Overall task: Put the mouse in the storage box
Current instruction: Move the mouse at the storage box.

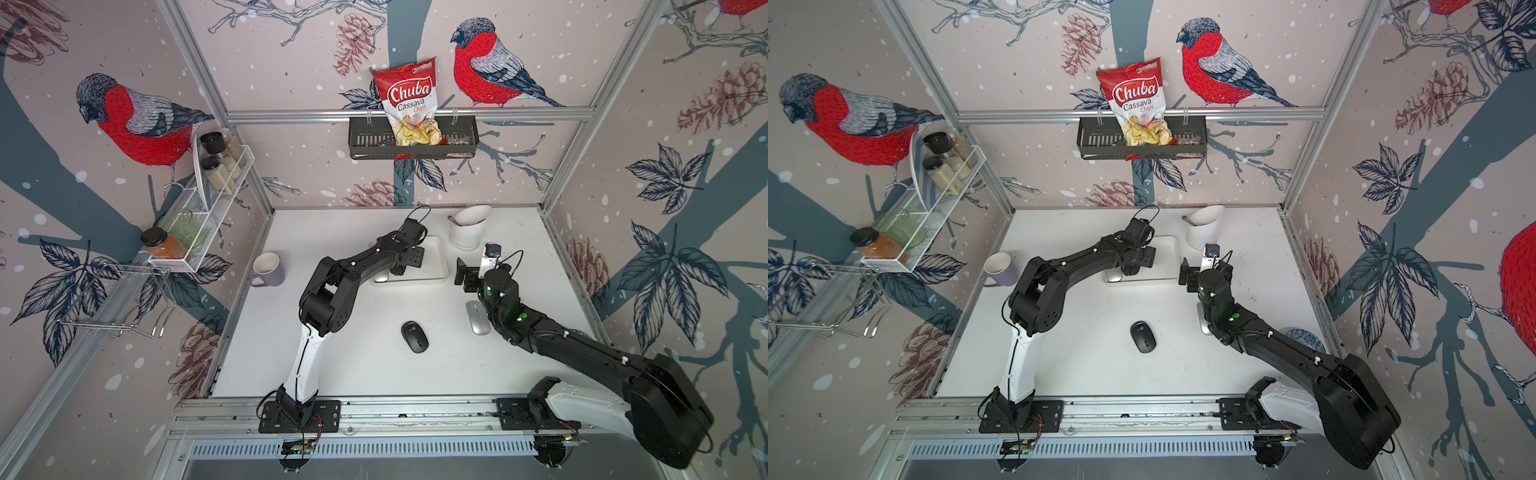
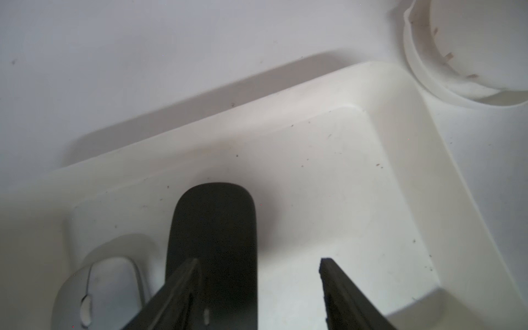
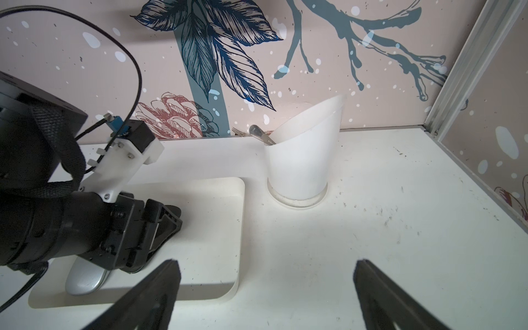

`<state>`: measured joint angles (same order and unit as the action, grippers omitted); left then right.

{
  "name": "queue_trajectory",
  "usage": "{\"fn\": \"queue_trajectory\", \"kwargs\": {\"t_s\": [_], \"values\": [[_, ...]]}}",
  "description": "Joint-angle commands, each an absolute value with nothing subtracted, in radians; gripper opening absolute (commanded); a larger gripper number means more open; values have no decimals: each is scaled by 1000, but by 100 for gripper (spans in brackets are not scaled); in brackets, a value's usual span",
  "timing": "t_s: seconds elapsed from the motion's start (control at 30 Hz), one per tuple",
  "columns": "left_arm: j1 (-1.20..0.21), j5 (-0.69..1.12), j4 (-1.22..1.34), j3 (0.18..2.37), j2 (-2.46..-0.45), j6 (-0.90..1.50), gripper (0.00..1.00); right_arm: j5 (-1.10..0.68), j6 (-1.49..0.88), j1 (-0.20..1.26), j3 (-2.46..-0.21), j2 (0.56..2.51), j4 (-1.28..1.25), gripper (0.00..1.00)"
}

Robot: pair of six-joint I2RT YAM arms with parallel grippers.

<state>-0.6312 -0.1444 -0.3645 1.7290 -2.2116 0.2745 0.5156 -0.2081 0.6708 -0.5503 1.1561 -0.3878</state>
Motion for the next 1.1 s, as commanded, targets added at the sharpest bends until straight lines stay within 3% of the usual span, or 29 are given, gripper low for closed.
{"fn": "queue_trajectory", "kwargs": {"t_s": [0.0, 0.33, 0.87, 1.07], "values": [[-637, -108, -324, 1777, -2246, 255, 65, 520, -209, 672, -560, 1161, -412, 100], [-630, -105, -375, 1928, -2396, 252, 34, 531, -209, 672, -558, 1131, -396, 100], [-580, -167, -340, 1828, -2355, 316, 34, 527, -202, 672, -546, 1107, -390, 100], [-584, -137, -307, 1787, -2260, 315, 40, 383, -166, 676, -593, 1125, -321, 100]]}}
